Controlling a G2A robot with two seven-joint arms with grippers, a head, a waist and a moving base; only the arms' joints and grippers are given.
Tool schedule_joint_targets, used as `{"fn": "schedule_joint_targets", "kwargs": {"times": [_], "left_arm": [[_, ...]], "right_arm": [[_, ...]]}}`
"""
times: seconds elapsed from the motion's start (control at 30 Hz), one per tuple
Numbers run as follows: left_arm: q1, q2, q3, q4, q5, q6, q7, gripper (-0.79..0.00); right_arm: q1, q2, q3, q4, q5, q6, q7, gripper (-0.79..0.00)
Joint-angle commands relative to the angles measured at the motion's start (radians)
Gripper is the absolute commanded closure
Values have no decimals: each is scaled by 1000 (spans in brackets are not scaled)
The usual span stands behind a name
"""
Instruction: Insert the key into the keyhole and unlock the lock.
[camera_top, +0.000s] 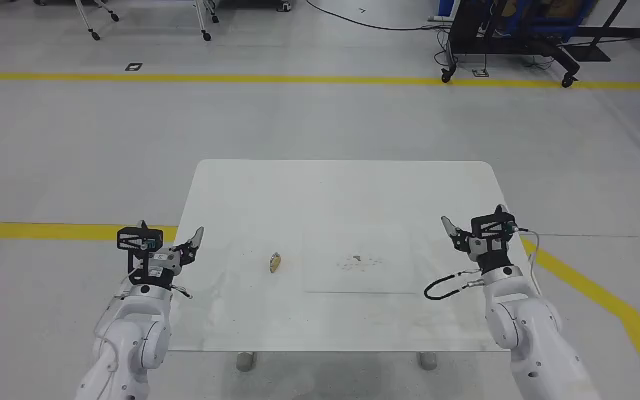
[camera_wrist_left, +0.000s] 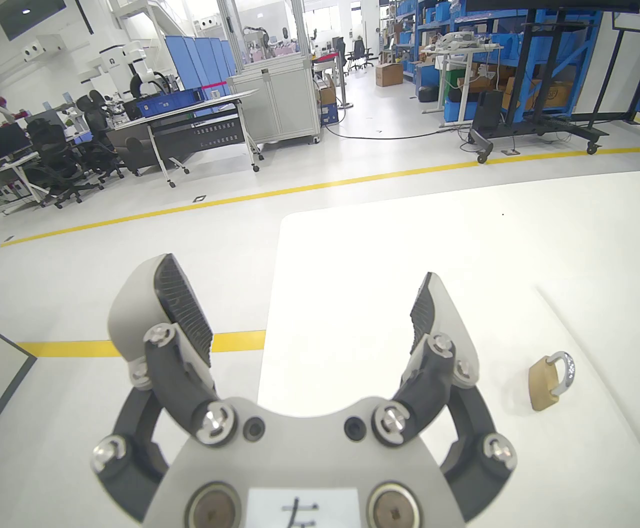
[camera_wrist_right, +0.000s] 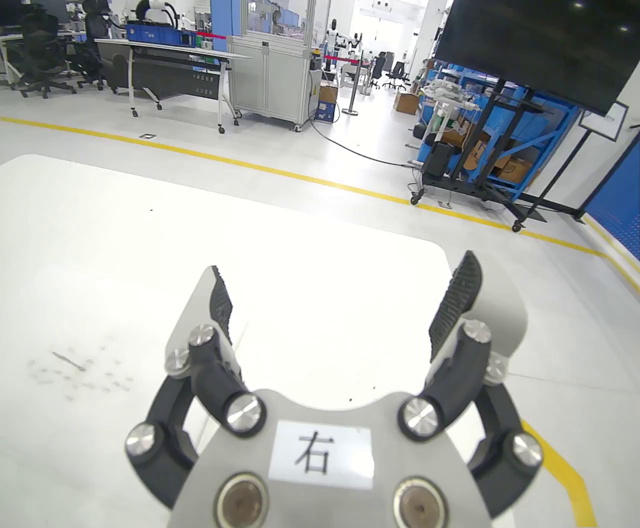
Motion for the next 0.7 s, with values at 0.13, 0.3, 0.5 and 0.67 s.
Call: {"fn": "schedule_joint_targets", "kwargs": {"times": [0.13, 0.3, 0.5, 0.67], "left_arm": [[0, 0, 0, 0, 0, 0, 0, -785], [0, 0, 0, 0, 0, 0, 0, -785], [0, 0, 0, 0, 0, 0, 0, -785], [0, 0, 0, 0, 0, 0, 0, -785]], "right_arm": [[111, -12, -136, 109, 21, -127, 78, -785], [186, -17, -192, 183, 25, -173, 161, -785], [186, -17, -192, 183, 25, -173, 161, -785], [193, -17, -197, 204, 83, -261, 144, -785]]}}
